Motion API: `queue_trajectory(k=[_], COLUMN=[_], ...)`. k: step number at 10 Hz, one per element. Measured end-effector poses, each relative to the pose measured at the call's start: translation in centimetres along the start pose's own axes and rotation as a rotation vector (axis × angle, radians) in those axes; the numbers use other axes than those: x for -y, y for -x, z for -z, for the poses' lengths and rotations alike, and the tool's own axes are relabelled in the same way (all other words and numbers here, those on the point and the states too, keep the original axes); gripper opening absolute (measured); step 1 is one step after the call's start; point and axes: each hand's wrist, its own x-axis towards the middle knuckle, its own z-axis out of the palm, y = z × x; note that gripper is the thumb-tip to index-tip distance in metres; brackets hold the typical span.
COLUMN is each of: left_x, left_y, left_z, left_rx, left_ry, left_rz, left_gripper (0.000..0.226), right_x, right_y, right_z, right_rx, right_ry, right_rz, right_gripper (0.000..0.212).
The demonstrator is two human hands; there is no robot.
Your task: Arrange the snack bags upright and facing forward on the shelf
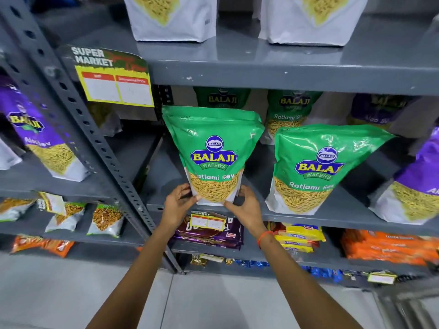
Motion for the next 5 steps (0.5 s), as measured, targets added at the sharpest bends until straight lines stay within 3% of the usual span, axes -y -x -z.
queue_trajectory(k=[3, 4, 5], left_x=[-1.6, -2.2, -3.0], left_y=[1.8, 3.2, 3.9], left_z=[-0.2, -0.6, -1.0], left_rx=[0.013, 0.011, -0.024], left_ry=[-0.036, -0.067, -0.177], left_rz=[-0.015, -0.013, 0.021], left_gripper=[0.047, 0.045, 0.034], right_x=[0.8, 0.8, 1.7], right_y=[0.9, 1.1, 2.0], right_z=[0.4, 0.7, 1.8], right_rx=[0.016, 0.054, 0.127], right_ry=[0.037, 0.11, 0.343], right_rz=[-0.021, 0.008, 0.009], right_gripper=[0.053, 0.055, 0.065])
